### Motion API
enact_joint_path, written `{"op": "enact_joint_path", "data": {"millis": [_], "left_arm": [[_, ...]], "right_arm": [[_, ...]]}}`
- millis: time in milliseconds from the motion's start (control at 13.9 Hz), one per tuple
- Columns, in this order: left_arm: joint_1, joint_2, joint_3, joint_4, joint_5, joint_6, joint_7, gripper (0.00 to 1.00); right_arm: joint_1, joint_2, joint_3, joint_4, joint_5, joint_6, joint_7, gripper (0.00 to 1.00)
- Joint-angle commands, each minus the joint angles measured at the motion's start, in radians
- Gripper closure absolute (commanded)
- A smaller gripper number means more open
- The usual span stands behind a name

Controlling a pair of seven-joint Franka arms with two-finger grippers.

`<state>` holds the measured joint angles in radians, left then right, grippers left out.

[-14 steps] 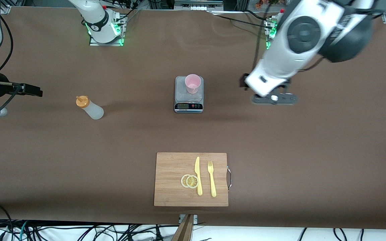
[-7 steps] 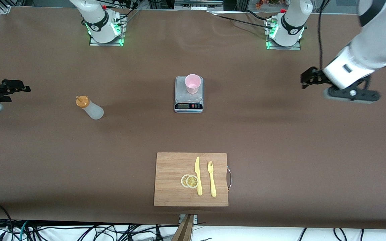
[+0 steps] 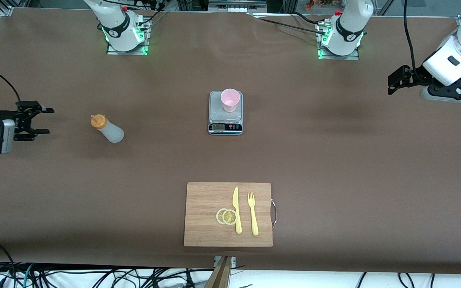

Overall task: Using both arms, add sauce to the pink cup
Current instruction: 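Return the left arm to rest while the right gripper reaches the bottle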

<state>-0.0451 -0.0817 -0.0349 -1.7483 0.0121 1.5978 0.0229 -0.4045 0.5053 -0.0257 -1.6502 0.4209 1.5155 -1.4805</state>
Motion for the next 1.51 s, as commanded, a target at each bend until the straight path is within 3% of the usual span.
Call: {"op": "enact_joint_path", "data": {"millis": [0,288,576,1441], "left_arm": [[0.005,0.011,-0.002,0.030,-0.011,-0.024,0.031,0.00],[0.007,0.017,-0.006,0.036,-0.012,-0.024,0.028,0.00],[0.005,0.017,-0.006,0.036,-0.014,-0.027,0.028,0.00],[0.007,0.016,-0.005,0.036,-0.018,-0.047,0.031,0.00]], "right_arm": [[-0.022,-0.027,0.010,-0.103,0.122,0.034,-0.263,0.00],[-0.054,0.034,0.010,-0.174,0.245,0.041,-0.588,0.00],[-0.073,0.143,0.010,-0.175,0.337,0.040,-0.851,0.00],[-0.059,0.225,0.058,-0.181,0.524,0.002,-1.055,0.00]]}}
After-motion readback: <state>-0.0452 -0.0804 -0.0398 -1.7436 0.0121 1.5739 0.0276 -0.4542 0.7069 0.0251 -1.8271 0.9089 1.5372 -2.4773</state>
